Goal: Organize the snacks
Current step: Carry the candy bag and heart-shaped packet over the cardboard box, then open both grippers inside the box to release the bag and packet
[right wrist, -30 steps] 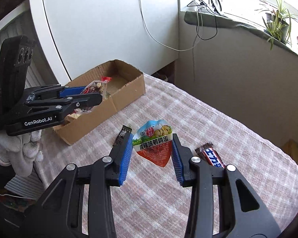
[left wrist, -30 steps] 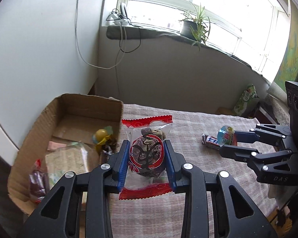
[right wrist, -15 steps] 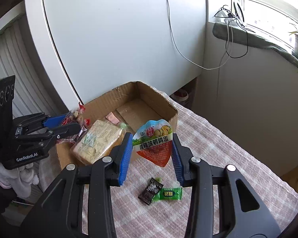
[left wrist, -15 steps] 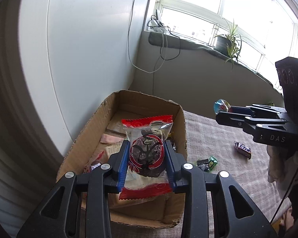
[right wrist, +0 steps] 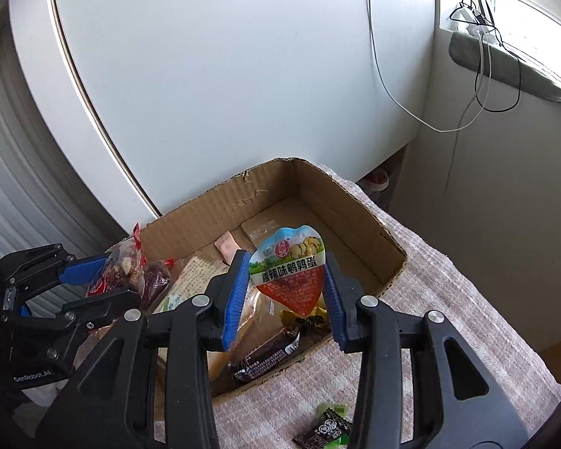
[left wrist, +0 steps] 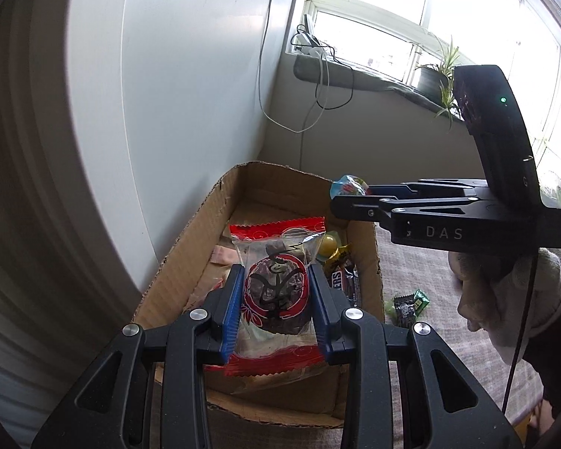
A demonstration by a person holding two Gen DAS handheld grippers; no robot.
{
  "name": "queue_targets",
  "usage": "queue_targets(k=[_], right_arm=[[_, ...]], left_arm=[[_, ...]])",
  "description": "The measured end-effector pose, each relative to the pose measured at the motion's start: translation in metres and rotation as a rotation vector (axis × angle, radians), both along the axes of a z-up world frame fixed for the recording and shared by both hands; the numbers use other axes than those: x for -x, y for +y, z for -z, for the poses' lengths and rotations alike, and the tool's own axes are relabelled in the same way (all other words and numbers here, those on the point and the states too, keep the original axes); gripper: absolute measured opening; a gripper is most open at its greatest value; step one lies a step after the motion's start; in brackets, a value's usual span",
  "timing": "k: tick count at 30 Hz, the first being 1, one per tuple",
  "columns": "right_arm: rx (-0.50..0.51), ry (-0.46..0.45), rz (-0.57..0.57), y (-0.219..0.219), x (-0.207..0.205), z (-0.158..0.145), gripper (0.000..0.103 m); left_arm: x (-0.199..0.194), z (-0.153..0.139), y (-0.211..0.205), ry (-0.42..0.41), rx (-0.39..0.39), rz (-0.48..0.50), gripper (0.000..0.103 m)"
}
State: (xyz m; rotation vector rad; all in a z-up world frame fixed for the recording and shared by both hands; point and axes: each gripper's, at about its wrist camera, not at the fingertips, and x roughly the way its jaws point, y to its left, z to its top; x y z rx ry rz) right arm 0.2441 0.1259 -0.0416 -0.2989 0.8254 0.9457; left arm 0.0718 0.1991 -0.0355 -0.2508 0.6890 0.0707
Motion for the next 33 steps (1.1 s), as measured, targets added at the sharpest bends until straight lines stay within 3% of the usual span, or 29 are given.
queue_targets(k=[8,10,11,12,14,33], right_arm=[[-0.009,0.033,0.031,0.004,-0.013,0.007,0.042],[-0.007,0.025,0.043,0.004,-0.013,0.007,0.064],[-0.011,0.014,0.051,0.003,-0.012,0.005,0.082],[-0.019,0.003,0.058,0.002,-0.012,0.004,0.091],[-0.031,-0.009,0.069,0.0,-0.011,0.0,0.096],[-0.045,0.0,0.103,-0.007,-0.012,-0.008,0.098]], left_arm=[[-0.001,0.002,0.004,0.0,0.003,0.004,0.033],[-0.001,0.002,0.005,-0.001,0.0,0.003,0.034],[-0.001,0.002,0.005,0.0,-0.003,0.003,0.045],[0.0,0.002,0.005,-0.003,-0.006,0.001,0.064],[0.001,0.001,0.003,-0.016,-0.015,0.002,0.071],[0.002,-0.001,0.004,-0.014,-0.024,-0.017,0.072]])
